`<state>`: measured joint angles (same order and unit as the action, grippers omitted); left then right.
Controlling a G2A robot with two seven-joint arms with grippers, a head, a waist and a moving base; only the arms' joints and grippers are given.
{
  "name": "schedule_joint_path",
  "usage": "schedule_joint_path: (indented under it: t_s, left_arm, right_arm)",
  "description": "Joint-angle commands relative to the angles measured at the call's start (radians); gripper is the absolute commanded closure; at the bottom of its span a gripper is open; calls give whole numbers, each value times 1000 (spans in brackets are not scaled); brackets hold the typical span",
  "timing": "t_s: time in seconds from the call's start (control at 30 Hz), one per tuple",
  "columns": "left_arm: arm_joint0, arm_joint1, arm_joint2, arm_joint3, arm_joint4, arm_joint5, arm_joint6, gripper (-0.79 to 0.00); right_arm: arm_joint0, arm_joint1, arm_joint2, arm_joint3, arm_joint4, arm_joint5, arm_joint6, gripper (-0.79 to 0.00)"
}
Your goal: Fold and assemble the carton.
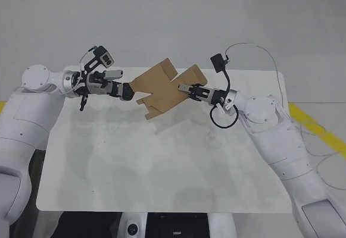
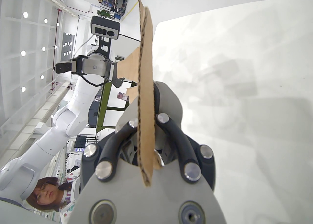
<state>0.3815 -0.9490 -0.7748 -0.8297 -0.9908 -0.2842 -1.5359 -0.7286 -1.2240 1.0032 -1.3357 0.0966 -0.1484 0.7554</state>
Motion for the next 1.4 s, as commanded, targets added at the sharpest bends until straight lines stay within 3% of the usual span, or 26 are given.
schedule_joint_path:
  t_s: [0.0,0.43,0.57,0.83,1.07,1.37]
  left_arm:
    - [-1,-4,1,9,-5,0,0,-785]
    - [-19,-38,21,103,-10,0,0,-785]
    - [-26,-50,28,128,-18,2,0,-640]
    - [-37,-68,41,172,-16,16,0,-483]
    - [-51,-84,50,217,22,0,0,-480]
    - [-60,-109,44,254,60,0,0,-280]
  right_arm:
    - [1,-2,-4,-1,0,-4,1,0]
    - [9,-11,-9,-5,1,-23,0,0]
    - [8,-12,-6,-7,-1,-24,5,0]
    - [9,-14,-5,-10,-5,-24,11,0]
    - [12,-16,-3,-11,-13,-26,15,0]
    - [10,-18,1,-16,-22,-23,16,0]
